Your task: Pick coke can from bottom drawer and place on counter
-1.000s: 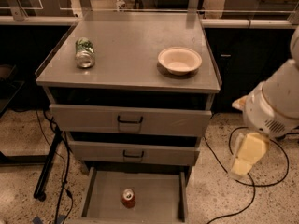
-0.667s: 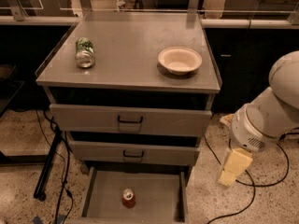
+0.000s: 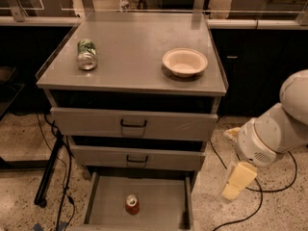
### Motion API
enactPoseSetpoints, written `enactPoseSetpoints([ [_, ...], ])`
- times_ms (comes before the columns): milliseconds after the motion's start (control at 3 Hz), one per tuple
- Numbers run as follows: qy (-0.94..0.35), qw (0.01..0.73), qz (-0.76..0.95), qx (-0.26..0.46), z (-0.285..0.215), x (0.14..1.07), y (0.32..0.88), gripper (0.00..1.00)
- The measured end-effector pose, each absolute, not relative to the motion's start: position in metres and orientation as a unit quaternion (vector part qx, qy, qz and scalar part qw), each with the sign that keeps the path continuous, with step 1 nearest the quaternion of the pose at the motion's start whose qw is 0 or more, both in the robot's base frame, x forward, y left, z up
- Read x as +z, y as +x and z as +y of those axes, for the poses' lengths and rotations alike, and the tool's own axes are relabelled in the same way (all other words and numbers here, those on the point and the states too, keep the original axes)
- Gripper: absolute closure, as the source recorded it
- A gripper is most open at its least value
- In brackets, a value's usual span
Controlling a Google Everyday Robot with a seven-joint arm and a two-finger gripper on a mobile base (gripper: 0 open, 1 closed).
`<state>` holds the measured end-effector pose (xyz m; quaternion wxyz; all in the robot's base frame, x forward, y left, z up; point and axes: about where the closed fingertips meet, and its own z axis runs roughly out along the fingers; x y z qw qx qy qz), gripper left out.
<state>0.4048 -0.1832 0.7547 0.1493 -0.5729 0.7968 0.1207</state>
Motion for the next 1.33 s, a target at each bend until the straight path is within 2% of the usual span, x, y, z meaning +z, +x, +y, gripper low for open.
enactPoseSetpoints([
  [333,-0.572,0.172,0.788,0.152,-0.165,0.701,0.412,0.00],
  [667,-0.572,0.171,0.788,0.153,-0.165,0.701,0.412,0.00],
  [1333,-0.550,0.182,0.789,0.205,-0.145,0.623,0.409,0.00],
])
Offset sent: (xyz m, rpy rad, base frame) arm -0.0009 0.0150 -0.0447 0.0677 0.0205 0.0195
